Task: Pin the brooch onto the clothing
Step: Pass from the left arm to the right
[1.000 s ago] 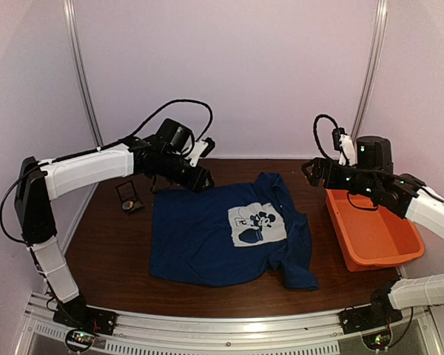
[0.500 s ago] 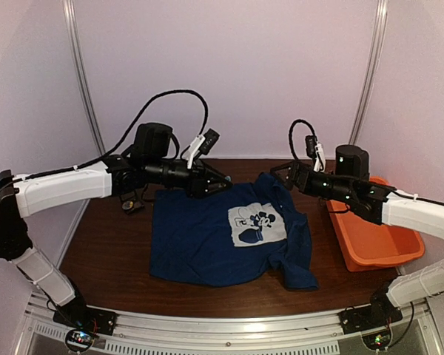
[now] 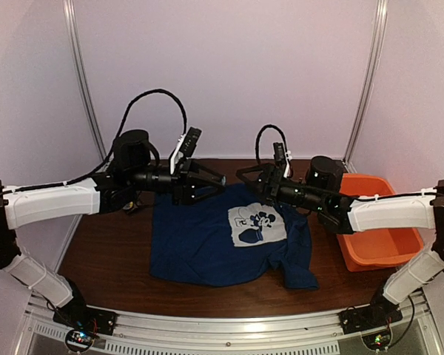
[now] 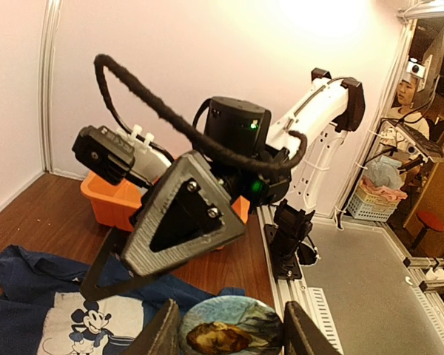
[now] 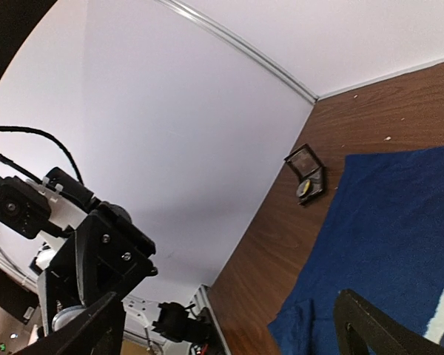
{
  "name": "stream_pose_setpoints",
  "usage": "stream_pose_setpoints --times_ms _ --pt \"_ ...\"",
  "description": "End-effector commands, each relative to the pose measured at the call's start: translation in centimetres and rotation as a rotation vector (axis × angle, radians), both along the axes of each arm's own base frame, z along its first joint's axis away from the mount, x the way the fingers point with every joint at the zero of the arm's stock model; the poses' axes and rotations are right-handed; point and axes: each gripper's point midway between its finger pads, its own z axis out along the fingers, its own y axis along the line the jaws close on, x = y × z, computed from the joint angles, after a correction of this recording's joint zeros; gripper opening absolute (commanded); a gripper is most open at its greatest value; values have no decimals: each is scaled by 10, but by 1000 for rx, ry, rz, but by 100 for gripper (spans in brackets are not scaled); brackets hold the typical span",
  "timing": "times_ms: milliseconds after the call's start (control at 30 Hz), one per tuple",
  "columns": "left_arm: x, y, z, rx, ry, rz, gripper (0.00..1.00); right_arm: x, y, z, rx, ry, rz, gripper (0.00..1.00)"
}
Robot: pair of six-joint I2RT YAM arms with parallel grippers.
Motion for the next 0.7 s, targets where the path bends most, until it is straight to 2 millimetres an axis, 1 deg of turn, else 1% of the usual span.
stream_pose_setpoints --times_ms 0,67,167,233,300,333,367,400,467,667 --pt "-11 6 22 -90 -87 -44 39 -32 10 41 263 18 121 99" --pt "-13 6 21 -94 -89 -51 38 -43 11 49 331 29 156 99" --pt "-12 5 19 -91 -83 -51 37 -56 16 55 349 -15 188 96" --pt "-11 4 18 -91 -74 -51 37 -60 23 51 283 -68 187 93" --pt "-10 4 17 -94 -63 -48 37 -59 32 39 162 -132 165 89" --pt "-9 4 17 -97 -58 -47 37 -59 35 35 102 -174 151 88" --pt "-10 4 17 -101 -54 -51 37 -60 38 25 34 -189 147 88" --pt "-10 3 16 -104 -49 -55 37 -60 39 25 9 -219 141 88" --pt "-11 3 16 -108 -47 -63 37 -61 38 28 14 -250 144 88" --pt "-14 3 14 -111 -47 -81 36 -78 40 58 176 -259 236 91"
